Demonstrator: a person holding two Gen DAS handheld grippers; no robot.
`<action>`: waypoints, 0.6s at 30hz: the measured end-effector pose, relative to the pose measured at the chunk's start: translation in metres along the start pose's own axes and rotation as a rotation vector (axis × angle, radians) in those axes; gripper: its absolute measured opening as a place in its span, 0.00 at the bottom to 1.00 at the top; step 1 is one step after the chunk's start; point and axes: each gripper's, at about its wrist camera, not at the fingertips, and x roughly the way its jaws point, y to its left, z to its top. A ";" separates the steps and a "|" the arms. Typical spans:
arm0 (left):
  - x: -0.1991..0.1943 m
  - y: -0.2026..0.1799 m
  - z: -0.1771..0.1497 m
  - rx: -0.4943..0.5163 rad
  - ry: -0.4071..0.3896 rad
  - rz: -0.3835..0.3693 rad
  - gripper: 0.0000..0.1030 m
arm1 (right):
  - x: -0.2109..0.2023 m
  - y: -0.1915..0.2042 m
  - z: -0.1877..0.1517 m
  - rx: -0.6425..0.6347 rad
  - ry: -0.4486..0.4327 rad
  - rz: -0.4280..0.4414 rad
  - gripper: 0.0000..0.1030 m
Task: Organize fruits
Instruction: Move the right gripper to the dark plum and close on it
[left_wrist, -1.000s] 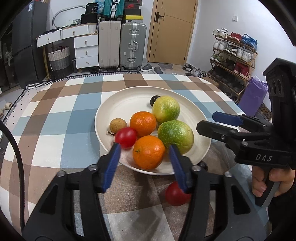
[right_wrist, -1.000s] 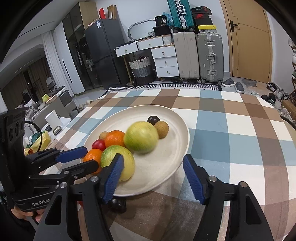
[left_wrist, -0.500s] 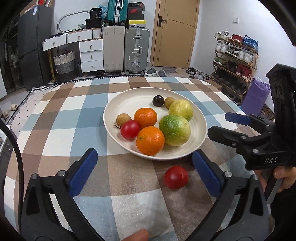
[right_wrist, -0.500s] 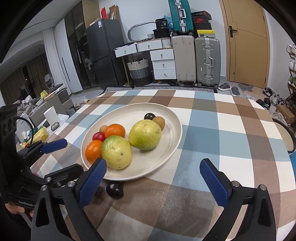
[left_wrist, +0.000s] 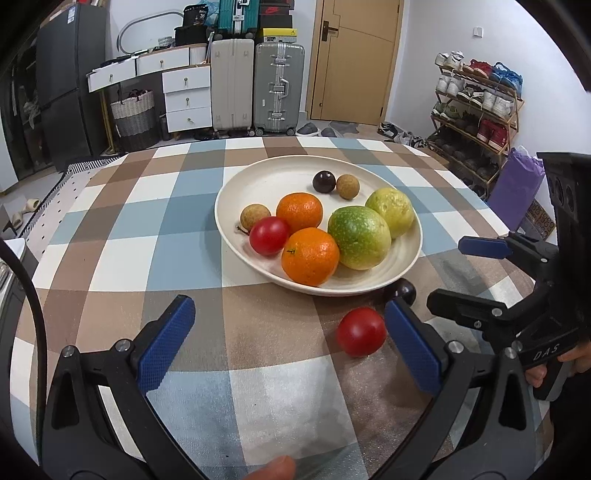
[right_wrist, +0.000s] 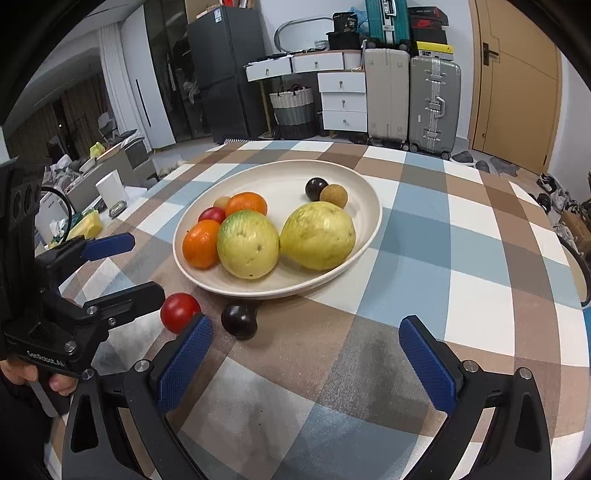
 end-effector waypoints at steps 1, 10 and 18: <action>0.000 0.000 0.000 0.000 0.001 -0.002 0.99 | 0.001 0.000 -0.001 0.000 0.010 0.008 1.00; 0.001 0.001 0.001 0.001 0.007 0.004 0.99 | 0.010 0.010 -0.001 -0.037 0.056 -0.021 1.00; 0.000 0.005 0.004 -0.017 -0.008 0.008 0.99 | 0.019 0.023 0.000 -0.100 0.083 -0.037 0.99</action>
